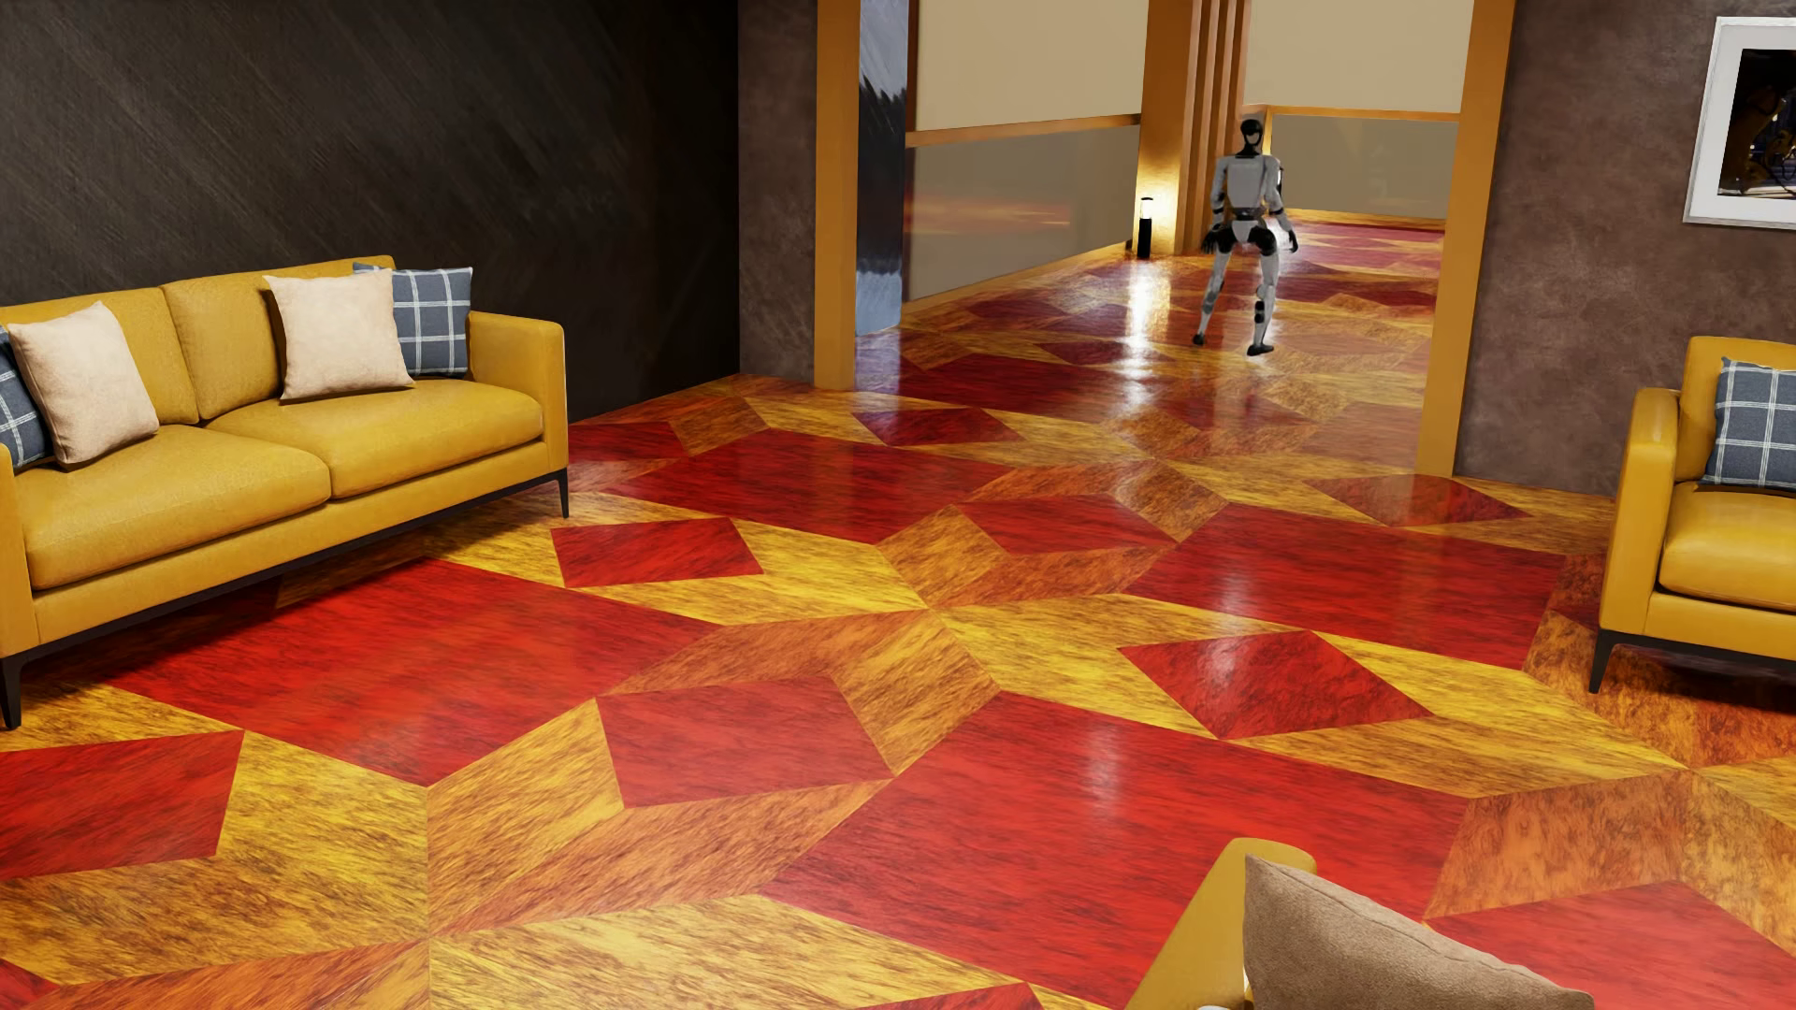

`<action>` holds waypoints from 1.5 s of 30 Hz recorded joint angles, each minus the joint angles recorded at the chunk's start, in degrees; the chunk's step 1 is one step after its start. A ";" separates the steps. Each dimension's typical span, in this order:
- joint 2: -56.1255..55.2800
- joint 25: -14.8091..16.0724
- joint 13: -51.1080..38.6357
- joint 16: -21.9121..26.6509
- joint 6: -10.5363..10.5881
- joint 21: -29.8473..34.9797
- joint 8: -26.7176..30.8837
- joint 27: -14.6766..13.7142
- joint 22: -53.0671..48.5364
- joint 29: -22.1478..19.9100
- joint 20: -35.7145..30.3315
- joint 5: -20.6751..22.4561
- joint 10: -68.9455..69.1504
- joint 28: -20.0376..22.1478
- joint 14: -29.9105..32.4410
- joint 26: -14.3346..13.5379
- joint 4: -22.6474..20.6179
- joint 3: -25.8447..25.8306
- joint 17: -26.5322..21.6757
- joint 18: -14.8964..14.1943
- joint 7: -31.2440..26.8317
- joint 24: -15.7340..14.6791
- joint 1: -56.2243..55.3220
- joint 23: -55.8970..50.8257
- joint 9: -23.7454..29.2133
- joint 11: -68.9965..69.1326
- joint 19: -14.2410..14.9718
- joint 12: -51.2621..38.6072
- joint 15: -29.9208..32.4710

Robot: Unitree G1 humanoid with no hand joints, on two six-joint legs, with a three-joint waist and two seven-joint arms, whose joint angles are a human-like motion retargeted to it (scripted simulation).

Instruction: Face back

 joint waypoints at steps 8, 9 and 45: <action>-0.24 4.65 3.05 -3.44 1.33 -9.81 0.71 0.76 -1.52 -4.83 0.14 -3.02 -10.72 -5.31 1.81 -1.52 -5.72 -0.67 4.01 -0.05 0.15 -1.10 4.56 2.06 -1.15 -2.19 1.85 8.16 1.29; 0.10 4.06 4.03 -2.80 1.21 -9.35 0.00 0.77 -1.82 -3.38 -0.58 -3.80 -10.13 -5.80 1.58 -1.69 -6.53 -0.84 4.69 0.27 -0.46 -0.07 4.07 2.99 -1.15 -2.31 2.35 6.51 1.40; 4.61 -0.08 -1.20 1.54 -3.88 -0.62 -9.95 -1.72 -0.86 -0.93 0.06 -0.74 -11.20 -4.85 0.33 -2.40 21.06 -0.54 1.20 11.74 32.09 0.36 9.84 -2.77 -0.77 4.76 0.48 5.34 -7.09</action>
